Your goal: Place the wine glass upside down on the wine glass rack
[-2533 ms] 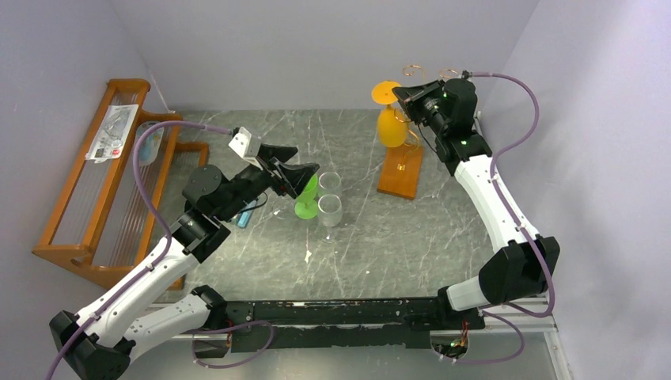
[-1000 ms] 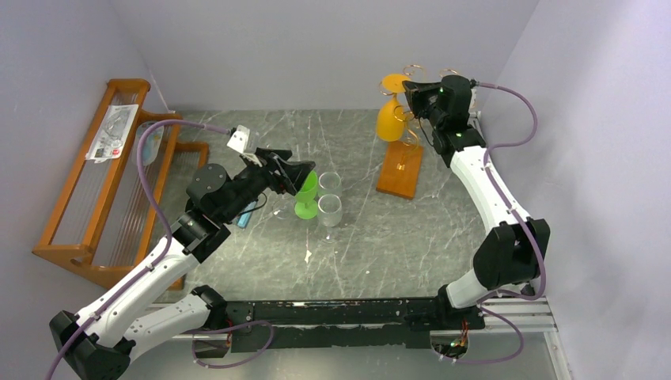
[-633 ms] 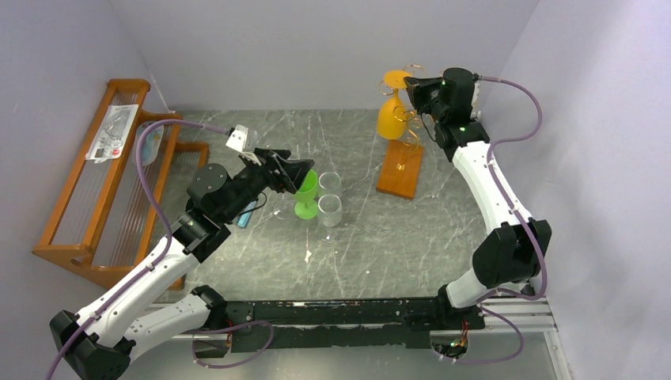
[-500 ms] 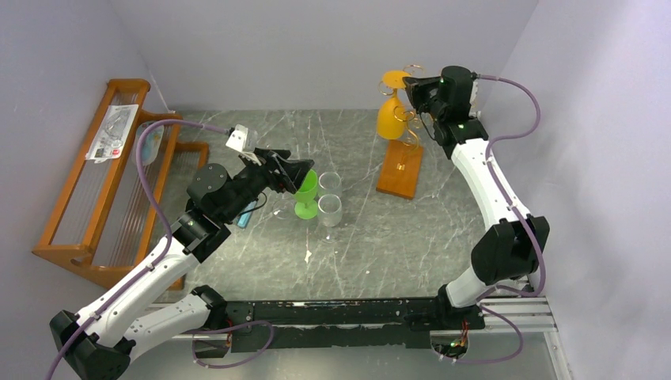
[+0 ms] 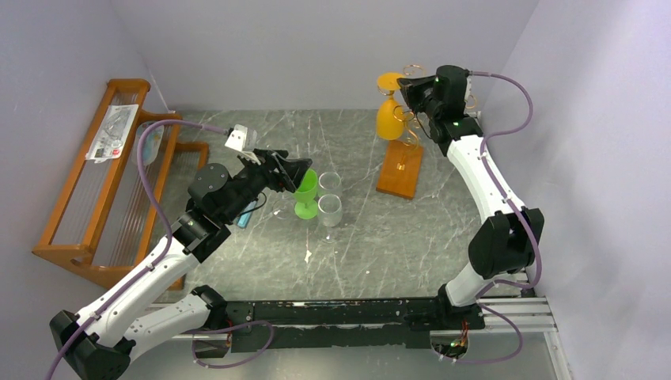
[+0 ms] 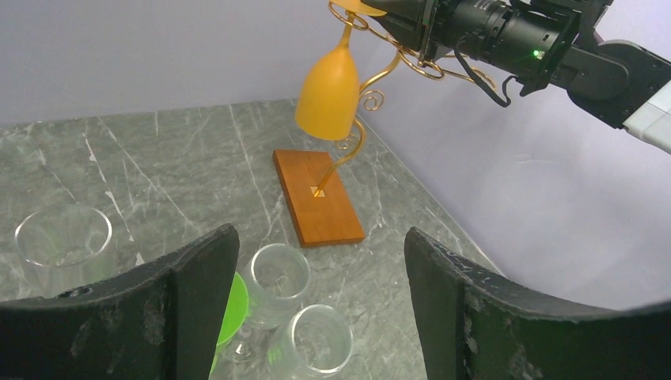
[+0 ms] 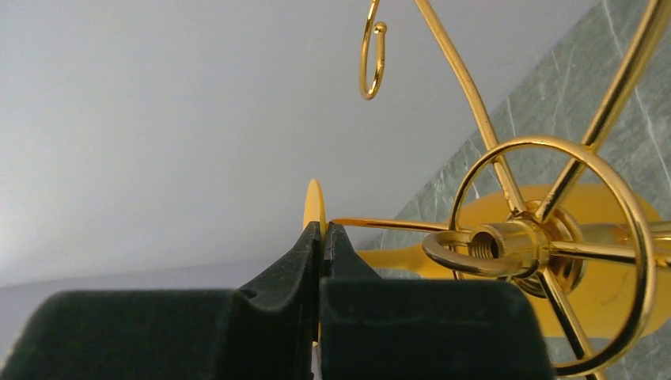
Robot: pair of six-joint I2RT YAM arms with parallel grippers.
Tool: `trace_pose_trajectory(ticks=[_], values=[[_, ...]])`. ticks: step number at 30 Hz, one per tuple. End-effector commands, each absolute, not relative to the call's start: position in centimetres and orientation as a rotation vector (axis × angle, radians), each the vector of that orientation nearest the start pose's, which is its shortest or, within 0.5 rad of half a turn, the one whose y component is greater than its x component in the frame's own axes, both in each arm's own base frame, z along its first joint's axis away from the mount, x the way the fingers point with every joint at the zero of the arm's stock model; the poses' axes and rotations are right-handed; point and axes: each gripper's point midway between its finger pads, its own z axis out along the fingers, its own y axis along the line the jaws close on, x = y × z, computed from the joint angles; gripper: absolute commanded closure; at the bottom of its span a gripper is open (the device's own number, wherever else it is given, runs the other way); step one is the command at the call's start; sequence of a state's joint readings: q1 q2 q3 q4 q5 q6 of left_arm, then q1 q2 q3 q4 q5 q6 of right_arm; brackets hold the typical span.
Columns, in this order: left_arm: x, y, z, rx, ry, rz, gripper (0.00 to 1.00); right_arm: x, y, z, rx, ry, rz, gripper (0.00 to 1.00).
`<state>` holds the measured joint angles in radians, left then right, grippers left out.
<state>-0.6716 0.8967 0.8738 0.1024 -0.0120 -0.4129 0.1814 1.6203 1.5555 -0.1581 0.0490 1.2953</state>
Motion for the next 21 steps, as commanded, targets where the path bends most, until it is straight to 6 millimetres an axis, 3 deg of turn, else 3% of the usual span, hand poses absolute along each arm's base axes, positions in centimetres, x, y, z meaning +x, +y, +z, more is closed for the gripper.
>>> trace_pose_trajectory(ticks=[1, 14, 21], values=[[26.9, -23.0, 35.7, 0.172, 1.548, -0.848, 0.19, 50.9, 12.7, 37.7, 0.961, 1.566, 1.012, 1.0], [27.0, -22.8, 35.5, 0.167, 1.559, -0.836, 0.19, 51.5, 15.4, 36.8, 0.846, 1.656, 1.108, 1.0], [27.0, -22.7, 35.5, 0.164, 1.558, -0.832, 0.19, 51.1, 15.7, 36.8, 0.821, 1.675, 1.119, 1.0]])
